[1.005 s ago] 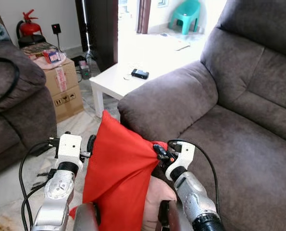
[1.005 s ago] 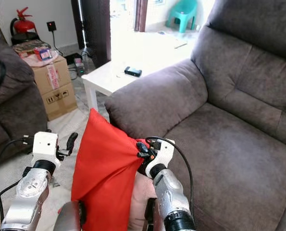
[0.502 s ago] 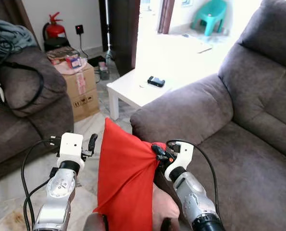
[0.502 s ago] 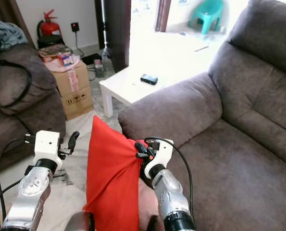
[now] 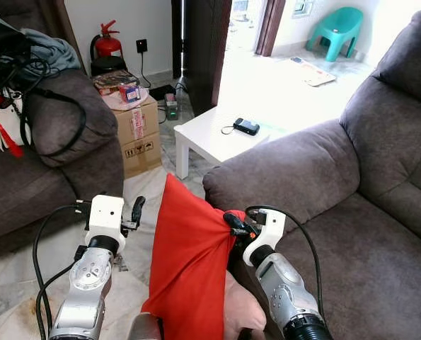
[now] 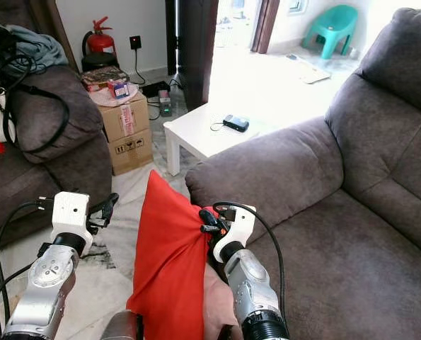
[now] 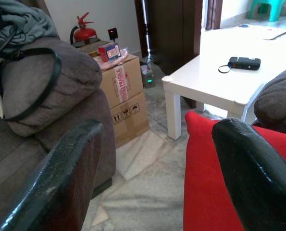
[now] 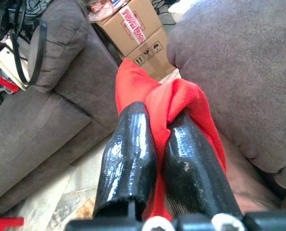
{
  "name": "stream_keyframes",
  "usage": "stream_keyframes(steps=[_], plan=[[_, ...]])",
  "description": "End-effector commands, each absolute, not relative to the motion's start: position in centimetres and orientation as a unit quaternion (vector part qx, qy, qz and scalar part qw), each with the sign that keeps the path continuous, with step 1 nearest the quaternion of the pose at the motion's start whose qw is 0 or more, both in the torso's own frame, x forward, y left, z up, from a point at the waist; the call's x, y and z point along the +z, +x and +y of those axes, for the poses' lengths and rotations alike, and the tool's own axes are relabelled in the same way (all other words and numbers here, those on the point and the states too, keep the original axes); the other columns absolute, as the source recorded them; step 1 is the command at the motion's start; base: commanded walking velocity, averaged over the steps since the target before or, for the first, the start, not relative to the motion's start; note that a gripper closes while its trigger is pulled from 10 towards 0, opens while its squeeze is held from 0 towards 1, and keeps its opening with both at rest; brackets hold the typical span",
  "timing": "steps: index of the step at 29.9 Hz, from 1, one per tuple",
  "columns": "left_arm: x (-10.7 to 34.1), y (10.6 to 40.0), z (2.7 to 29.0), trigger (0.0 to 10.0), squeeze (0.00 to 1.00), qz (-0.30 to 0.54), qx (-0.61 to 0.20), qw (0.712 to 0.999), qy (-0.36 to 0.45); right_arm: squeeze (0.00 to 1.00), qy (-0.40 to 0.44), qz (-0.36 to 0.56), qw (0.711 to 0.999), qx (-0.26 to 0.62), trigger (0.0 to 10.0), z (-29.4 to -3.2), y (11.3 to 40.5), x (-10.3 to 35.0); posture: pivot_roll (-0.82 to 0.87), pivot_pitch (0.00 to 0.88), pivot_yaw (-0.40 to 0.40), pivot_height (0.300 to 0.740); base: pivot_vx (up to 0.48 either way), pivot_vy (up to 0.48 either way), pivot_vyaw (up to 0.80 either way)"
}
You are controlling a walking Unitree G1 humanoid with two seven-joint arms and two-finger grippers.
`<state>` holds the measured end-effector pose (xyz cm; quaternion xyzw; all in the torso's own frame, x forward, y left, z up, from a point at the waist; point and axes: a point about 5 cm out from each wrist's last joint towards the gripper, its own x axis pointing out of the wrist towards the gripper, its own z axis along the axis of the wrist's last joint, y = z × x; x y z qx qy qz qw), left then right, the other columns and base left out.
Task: Move the pillow to the sofa from floor
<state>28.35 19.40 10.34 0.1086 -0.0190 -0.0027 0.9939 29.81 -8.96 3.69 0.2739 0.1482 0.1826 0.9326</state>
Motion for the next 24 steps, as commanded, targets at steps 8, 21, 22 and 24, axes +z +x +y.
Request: stream_keyframes(steps=[8, 21, 22, 24], plan=[[10.03, 28.28, 19.28, 10.0, 0.0, -0.012, -0.007, 0.995, 0.104, 0.0, 0.272, 0.065, 0.942, 0.188, 10.0, -9.82, 31.27, 6.57, 0.18, 0.0, -0.117, 0.667, 0.0, 0.0, 0.0], [9.98, 28.35, 19.29, 10.0, 0.0, -0.01, -0.008, 0.995, 0.103, 0.0, 0.274, 0.059, 0.941, 0.19, 10.0, -9.69, 31.36, 6.76, 0.18, 0.0, -0.116, 0.7, 0.0, 0.0, 0.0], [9.97, 28.34, 19.29, 10.0, 0.0, -0.01, -0.008, 0.995, 0.103, 0.0, 0.274, 0.058, 0.941, 0.19, 10.0, -9.69, 31.36, 6.77, 0.18, 0.0, -0.114, 0.71, 0.0, 0.0, 0.0], [9.95, 28.34, 19.26, 10.0, 0.0, -0.01, -0.009, 0.995, 0.103, 0.0, 0.273, 0.058, 0.941, 0.19, 10.0, -9.7, 31.36, 6.77, 0.18, 0.0, -0.116, 0.725, 0.0, 0.0, 0.0]])
